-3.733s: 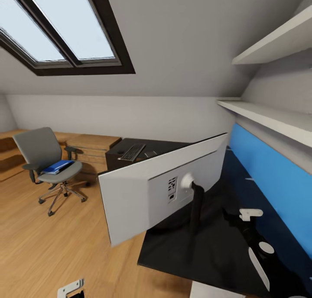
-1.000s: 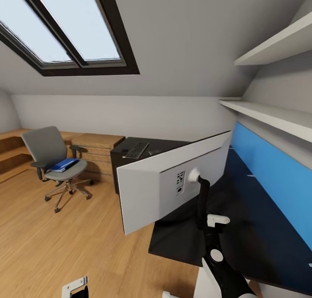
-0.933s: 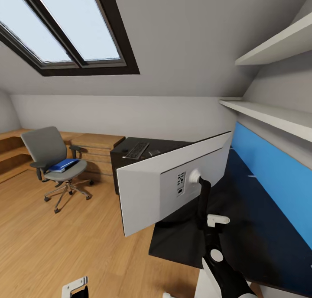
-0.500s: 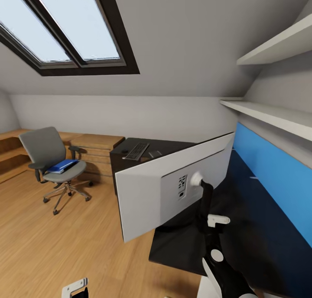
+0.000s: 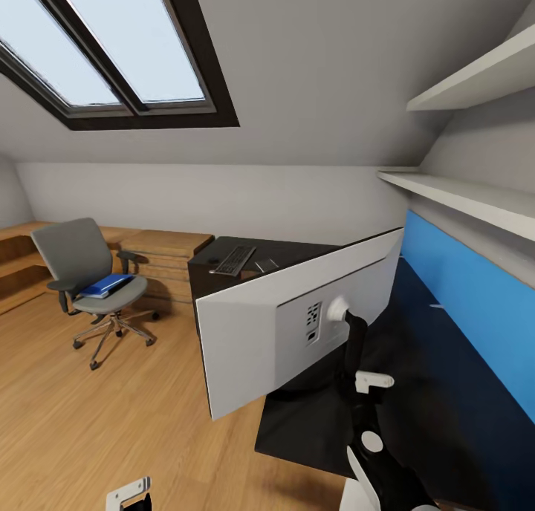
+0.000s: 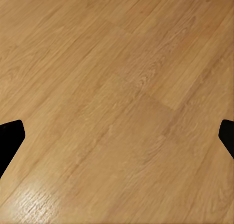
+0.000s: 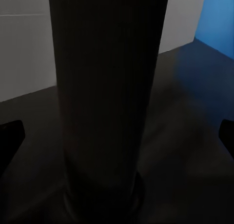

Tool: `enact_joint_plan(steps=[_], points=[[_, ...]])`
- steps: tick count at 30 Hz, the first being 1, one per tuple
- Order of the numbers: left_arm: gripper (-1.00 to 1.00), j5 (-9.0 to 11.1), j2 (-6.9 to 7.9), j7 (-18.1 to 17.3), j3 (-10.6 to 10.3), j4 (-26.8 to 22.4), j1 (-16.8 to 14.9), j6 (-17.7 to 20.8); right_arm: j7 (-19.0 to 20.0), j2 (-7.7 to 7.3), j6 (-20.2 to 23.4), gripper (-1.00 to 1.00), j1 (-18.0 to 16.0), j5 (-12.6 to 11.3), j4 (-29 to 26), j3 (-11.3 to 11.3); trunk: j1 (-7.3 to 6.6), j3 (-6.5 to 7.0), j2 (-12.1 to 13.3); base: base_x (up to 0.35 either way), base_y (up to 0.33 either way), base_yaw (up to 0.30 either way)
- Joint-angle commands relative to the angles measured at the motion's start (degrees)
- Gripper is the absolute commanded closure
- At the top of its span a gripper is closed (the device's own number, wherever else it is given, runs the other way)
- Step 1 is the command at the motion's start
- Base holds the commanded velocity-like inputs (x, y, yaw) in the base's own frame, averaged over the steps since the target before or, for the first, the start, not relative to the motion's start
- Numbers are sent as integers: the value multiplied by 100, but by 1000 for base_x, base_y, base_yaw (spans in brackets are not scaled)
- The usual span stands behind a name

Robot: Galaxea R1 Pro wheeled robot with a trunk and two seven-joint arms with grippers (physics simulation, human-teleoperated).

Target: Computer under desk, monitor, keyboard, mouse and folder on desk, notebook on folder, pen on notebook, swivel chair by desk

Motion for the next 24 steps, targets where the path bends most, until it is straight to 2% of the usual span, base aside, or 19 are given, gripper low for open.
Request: enact_joint_plan(steps=[1,24], points=[[-100,60,1,6,-13,4,-3,-25,-54,-2,1,-100,-4,32,16,22,0,-7,-4,0,0,0],[-100,60,1,6,-13,7,-3,-25,-54,-2,0,-100,-7,33,33,18,0,-7,-4,25,0,0]])
